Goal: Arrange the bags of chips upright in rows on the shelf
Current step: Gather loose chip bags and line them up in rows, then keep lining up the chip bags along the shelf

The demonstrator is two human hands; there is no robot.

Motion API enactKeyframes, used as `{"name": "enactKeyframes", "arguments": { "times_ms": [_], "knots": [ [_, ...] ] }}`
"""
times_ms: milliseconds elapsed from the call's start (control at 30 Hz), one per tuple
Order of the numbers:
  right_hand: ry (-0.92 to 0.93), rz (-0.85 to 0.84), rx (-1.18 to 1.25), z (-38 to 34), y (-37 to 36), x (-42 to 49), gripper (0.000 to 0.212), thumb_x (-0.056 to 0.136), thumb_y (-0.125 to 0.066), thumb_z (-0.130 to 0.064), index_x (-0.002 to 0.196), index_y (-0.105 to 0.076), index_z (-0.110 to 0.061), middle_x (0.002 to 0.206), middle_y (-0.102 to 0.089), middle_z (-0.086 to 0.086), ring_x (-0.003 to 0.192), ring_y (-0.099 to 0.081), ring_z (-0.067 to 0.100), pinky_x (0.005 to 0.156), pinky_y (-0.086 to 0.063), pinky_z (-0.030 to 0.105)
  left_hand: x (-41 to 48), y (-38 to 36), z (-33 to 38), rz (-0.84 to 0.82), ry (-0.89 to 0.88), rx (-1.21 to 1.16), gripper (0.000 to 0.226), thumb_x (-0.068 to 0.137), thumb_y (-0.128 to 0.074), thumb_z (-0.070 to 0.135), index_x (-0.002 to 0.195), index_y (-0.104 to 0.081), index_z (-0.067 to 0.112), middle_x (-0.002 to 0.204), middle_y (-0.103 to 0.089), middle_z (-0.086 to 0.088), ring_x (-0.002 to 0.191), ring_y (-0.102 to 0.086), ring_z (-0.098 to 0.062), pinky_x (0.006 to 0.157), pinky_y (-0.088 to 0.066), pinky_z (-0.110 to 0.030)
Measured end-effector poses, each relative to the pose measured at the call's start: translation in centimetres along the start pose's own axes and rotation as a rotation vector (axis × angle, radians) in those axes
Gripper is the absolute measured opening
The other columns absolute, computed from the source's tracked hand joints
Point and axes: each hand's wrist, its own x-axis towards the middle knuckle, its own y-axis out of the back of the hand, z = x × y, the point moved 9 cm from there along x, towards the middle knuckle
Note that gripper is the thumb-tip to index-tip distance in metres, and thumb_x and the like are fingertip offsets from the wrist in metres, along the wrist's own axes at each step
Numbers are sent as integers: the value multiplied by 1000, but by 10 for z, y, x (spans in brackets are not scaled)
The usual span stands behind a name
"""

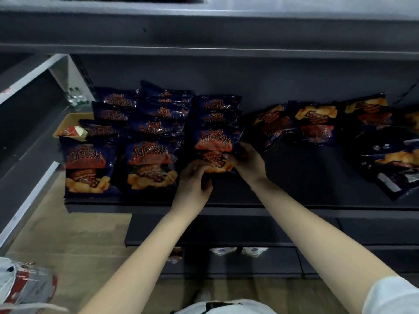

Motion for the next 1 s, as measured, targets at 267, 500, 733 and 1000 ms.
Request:
{"name": "enactKeyframes", "arguments": {
  "times_ms": [267,500,733,1000],
  "knots": [
    [-65,115,127,11,18,-13,62,84,-65,-42,138,-43,-21,116,-63,-1,99,-59,8,75,-43,9,7,-2,17,-45,-63,-61,38,84,-60,6,120,-54,17,127,-49,0,119,-42,-11,100,-33,-18],
    [-86,332,164,33,84,-45,45,84,-67,-37,124,-52,-23,105,-64,-2,88,-61,4,68,-43,1,25,-41,67,-127,-272,-96,37,82,-62,4,117,-57,14,123,-51,-2,116,-43,-9,96,-30,-9],
    [-101,479,104,67,176,-72,39,85,-65,-38,121,-53,-25,107,-61,-2,86,-58,0,68,-41,0,20,-114,130,-253,-458,-4,36,82,-63,7,116,-59,14,126,-51,-4,115,-49,-23,92,-42,-26],
    [38,589,141,77,305,-81,31,87,-65,-28,116,-57,-19,102,-64,1,89,-62,5,73,-46,12,31,-182,227,-244,-543,-9,34,81,-65,12,115,-60,12,128,-52,-6,115,-49,-26,92,-49,-36]
  ]
}}
